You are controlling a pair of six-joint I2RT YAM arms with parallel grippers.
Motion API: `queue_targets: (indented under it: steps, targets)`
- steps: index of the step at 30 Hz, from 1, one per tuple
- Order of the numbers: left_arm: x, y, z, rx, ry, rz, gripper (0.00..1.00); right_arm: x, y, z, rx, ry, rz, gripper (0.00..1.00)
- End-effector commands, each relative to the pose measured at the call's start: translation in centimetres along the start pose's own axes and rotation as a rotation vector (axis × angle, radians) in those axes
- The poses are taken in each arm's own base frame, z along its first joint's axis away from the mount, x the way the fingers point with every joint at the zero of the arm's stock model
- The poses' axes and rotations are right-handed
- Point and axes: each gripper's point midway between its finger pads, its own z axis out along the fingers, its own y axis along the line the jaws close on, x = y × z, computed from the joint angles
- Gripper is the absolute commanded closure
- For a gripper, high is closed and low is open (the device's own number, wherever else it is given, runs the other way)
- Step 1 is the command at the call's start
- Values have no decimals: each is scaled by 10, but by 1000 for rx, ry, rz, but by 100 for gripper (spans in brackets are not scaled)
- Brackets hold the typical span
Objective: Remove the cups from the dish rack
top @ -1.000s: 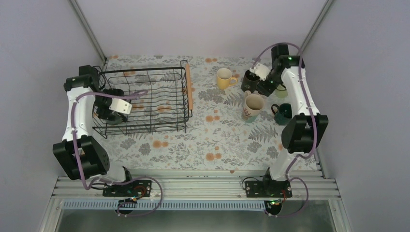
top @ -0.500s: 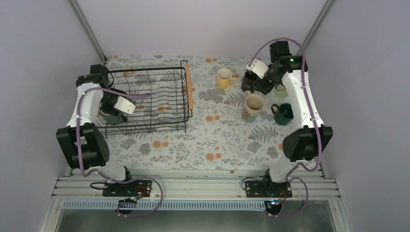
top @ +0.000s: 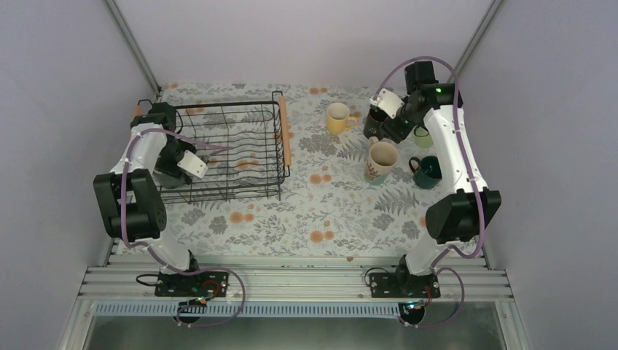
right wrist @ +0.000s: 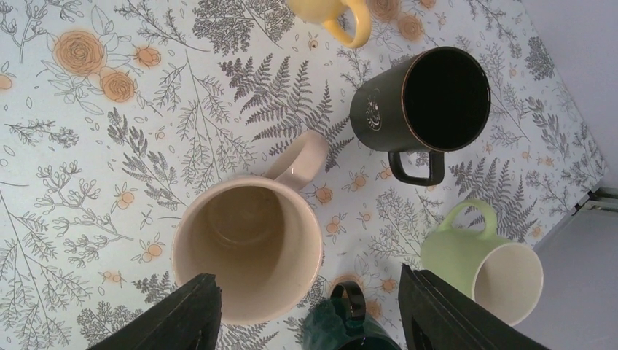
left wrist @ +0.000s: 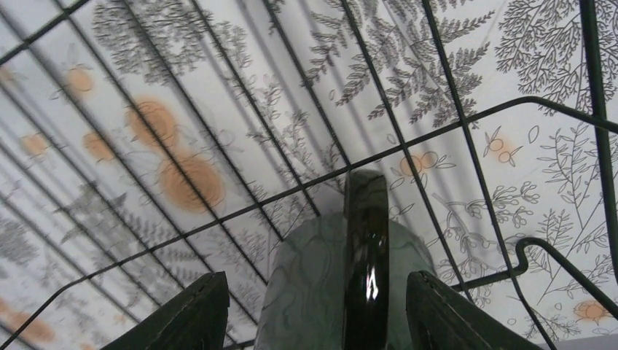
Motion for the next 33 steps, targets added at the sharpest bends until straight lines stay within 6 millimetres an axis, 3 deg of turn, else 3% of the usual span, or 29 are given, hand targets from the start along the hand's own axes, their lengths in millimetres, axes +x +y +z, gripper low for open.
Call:
queue_targets:
  steps: [1, 8, 18, 21, 24, 28, 33]
  targets:
    - [-1, -10, 19, 76, 16, 116, 39, -13, -2, -6, 7, -31, 22, 35]
    - [-4, -16, 40, 122, 38, 116, 51, -19, 4, -8, -3, -49, 24, 34]
    - [-4, -30, 56, 251, 81, 75, 92, -28, 10, -11, -3, -61, 21, 34]
    - [-11, -25, 55, 251, 62, 63, 97, -34, 8, -15, 8, -91, 27, 34]
    - [-25, -10, 47, 205, 15, 55, 98, -45, 8, -19, 13, -145, 36, 32]
    - [-46, 27, 21, 78, -60, 45, 98, -67, 16, -26, -43, -255, 42, 27]
    - [-81, 83, -38, -122, -187, 21, 98, -102, 41, -58, -167, -478, 19, 17]
